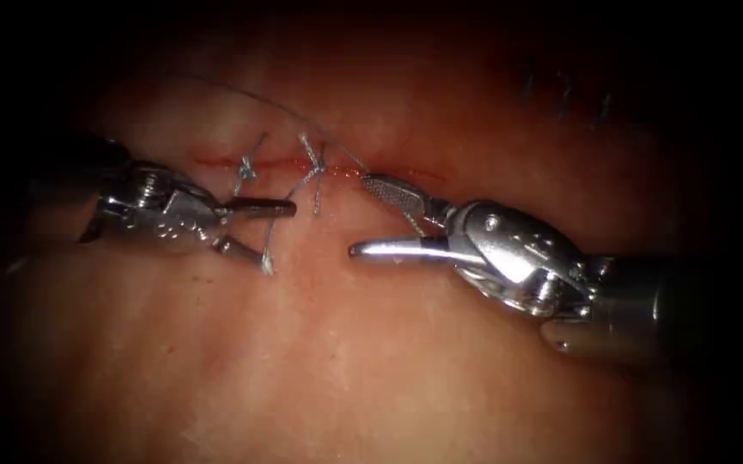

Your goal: Wound Closure

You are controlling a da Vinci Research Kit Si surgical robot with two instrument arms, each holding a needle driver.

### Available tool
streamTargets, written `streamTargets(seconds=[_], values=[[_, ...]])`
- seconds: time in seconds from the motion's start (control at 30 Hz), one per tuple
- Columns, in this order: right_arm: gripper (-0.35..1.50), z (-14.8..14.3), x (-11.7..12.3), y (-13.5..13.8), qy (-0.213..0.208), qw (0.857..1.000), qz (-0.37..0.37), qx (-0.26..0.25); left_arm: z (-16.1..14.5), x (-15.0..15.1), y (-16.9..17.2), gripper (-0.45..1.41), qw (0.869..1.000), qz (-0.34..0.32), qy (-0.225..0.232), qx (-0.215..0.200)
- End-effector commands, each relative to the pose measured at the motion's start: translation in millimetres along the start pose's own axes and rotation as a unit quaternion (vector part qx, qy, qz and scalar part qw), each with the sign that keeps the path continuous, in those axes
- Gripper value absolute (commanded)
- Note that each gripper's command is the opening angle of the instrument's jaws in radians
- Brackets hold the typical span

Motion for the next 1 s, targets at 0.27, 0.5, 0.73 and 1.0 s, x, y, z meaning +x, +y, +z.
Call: streamTargets(seconds=[0.27,0.5,0.73,1.0], values=[[1.35,0.8,-0.3,0.4,0.001,1.0,-0.001,0.001,0.1,1.4,-0.3,0.46,1.0,-0.003,0.007,0.009],[1.35,0.9,-0.3,0.3,0.003,1.0,-0.001,0.001,0.4,0.5,-0.6,-0.45,1.0,-0.001,0.008,0.011],[1.35,0.9,-0.3,0.4,0.003,1.0,-0.001,0.0,-0.4,-1.1,-0.6,-0.45,1.0,0.0,0.01,0.014],[1.31,2.6,-0.1,1.2,-0.013,1.0,-0.002,-0.005,-3.5,-1.3,-3.1,-0.45,0.999,-0.017,0.025,0.039]])
